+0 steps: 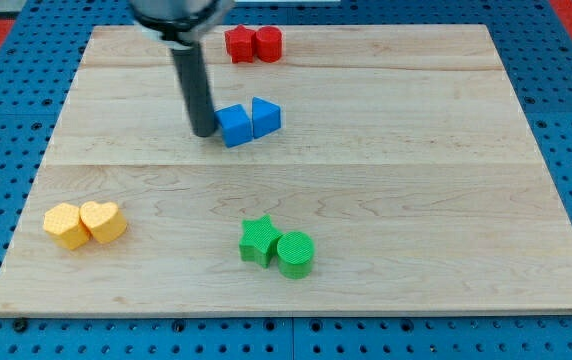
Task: Place the triangle at the top left side of the board
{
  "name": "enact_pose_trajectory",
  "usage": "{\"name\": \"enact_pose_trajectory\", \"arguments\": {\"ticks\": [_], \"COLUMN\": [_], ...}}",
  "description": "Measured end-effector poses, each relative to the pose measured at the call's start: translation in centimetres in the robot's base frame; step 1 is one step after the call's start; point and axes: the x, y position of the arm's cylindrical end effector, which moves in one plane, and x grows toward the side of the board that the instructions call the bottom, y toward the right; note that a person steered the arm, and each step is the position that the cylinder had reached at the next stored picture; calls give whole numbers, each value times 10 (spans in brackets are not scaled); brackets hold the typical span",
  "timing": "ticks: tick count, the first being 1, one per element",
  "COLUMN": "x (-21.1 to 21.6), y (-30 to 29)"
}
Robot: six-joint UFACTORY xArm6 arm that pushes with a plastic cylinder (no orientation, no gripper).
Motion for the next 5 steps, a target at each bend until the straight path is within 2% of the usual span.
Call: {"name": "enact_pose_trajectory", "arguments": {"ticks": [2, 3, 4, 5], "x": [-2, 23, 36, 36], "y": [-13, -22, 22, 24]}}
